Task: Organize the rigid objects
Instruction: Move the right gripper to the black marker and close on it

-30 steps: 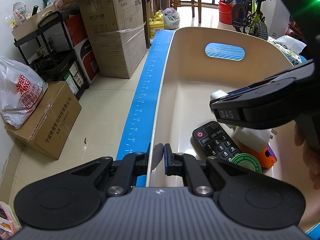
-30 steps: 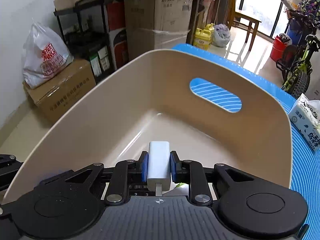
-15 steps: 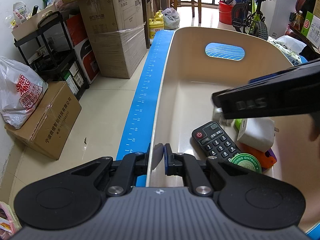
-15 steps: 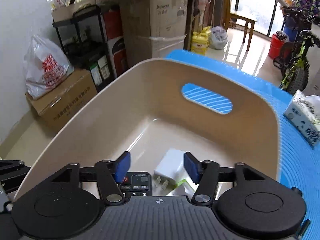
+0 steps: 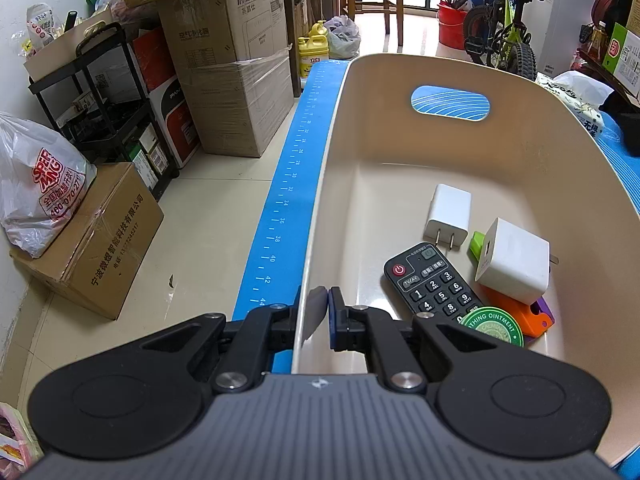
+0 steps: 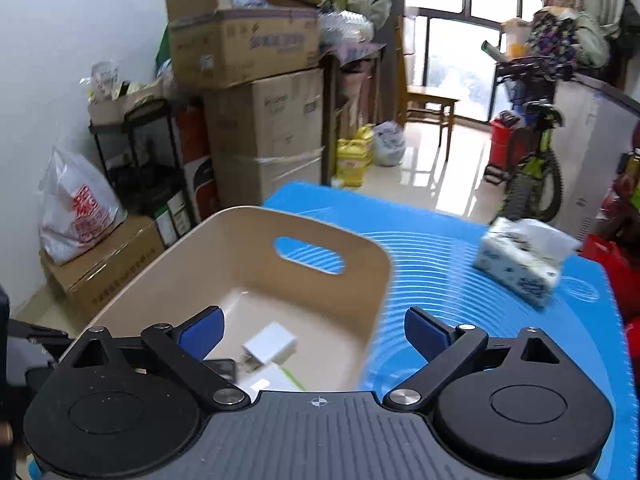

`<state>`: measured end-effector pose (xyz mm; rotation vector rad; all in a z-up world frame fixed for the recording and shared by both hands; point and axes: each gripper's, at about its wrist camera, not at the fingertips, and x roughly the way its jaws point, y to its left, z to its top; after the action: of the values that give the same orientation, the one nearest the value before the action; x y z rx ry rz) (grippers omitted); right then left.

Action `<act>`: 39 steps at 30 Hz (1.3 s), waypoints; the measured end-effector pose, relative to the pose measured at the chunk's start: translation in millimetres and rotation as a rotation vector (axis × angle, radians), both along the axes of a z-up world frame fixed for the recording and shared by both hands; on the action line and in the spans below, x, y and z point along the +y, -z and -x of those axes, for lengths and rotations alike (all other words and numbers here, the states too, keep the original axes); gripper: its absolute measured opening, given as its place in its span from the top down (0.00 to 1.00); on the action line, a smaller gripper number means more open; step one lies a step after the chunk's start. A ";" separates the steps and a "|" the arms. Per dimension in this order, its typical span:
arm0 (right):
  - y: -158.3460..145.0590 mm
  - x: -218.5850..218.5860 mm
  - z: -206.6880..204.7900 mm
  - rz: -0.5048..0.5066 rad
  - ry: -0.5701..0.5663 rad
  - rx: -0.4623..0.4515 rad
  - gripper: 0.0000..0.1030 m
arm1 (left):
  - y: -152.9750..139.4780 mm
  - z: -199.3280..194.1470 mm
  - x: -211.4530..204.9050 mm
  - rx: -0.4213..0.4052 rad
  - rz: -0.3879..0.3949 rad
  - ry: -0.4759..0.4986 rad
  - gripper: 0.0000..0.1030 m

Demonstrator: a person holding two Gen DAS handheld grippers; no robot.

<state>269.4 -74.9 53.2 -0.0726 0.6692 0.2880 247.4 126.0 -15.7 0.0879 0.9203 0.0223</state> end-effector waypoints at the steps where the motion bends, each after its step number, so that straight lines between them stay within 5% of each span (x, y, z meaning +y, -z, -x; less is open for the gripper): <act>1: -1.1 -9.2 4.9 0.001 0.013 -0.004 0.06 | 0.0 0.0 -0.2 0.000 0.000 0.000 0.90; 9: 8.8 -74.3 42.5 0.081 0.121 -0.032 0.06 | 0.0 0.0 0.2 0.000 0.000 0.000 0.90; 19: 68.9 -124.4 61.7 0.107 0.249 0.031 0.07 | 0.1 0.1 0.7 0.000 0.000 0.001 0.90; 39: 136.3 -145.4 31.5 0.072 0.394 0.168 0.47 | 0.1 0.2 0.6 0.000 0.000 0.000 0.90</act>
<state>237.9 -220.3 -83.1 0.0153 0.8441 -0.1104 247.2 126.6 -15.8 0.0878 0.9203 0.0217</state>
